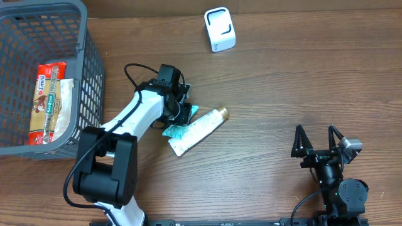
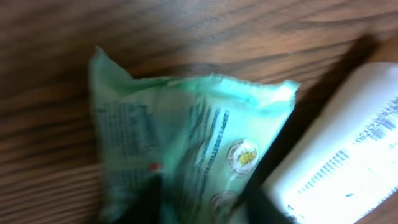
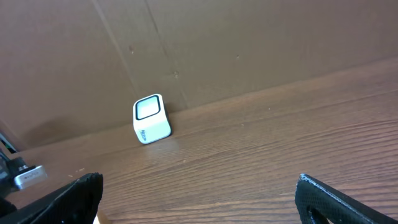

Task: Scan the item barcode
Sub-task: 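Lift the wipes pack out and place it beside the bottle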

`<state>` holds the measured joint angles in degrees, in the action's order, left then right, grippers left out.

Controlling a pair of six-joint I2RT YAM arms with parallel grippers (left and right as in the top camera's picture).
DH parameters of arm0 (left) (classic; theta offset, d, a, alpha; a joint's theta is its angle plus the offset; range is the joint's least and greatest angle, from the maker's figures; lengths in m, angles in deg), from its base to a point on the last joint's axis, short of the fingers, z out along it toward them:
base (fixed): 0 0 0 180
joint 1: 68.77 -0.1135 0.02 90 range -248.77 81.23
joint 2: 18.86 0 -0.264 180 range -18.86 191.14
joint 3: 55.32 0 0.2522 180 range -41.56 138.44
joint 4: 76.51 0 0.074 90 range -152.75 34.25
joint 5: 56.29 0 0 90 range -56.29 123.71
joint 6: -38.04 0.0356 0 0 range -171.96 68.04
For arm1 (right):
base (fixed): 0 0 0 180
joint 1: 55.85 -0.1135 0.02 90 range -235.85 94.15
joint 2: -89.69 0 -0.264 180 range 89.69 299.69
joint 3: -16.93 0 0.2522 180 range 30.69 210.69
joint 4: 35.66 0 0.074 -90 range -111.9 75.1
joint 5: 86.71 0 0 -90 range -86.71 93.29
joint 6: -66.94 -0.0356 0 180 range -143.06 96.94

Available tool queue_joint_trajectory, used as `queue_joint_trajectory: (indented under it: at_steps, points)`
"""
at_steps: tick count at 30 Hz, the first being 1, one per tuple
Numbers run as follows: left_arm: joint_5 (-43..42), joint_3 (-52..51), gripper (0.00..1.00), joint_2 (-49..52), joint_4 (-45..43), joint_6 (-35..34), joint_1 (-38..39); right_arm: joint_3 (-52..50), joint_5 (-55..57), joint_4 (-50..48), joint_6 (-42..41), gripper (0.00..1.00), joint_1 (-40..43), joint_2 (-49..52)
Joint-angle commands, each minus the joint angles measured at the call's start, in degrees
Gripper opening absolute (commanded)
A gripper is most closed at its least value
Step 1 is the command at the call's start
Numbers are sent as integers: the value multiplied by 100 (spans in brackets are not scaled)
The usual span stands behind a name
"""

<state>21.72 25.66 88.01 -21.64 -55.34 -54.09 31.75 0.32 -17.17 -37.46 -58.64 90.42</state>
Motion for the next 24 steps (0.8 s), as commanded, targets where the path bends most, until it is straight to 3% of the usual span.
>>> queue_joint_trajectory:
  at_steps: [1,3,13,15,24]
  points:
    - [-127,-46,69,295,33,-55,46,-61,13,-24,-22,100,-42,-57]
    - [-173,98,76,293,173,-190,46,-61,13,-26,-20,100,-42,-57]
    - [-42,1794,81,-669,1303,-293,35,-61,15,-24,-22,100,-42,-57]
    - [225,2260,100,-1010,1563,-282,33,-61,13,-24,-22,100,-42,-57]
    - [1908,3663,100,-2293,2306,-278,-461,-61,13,-24,-22,100,-42,-57]
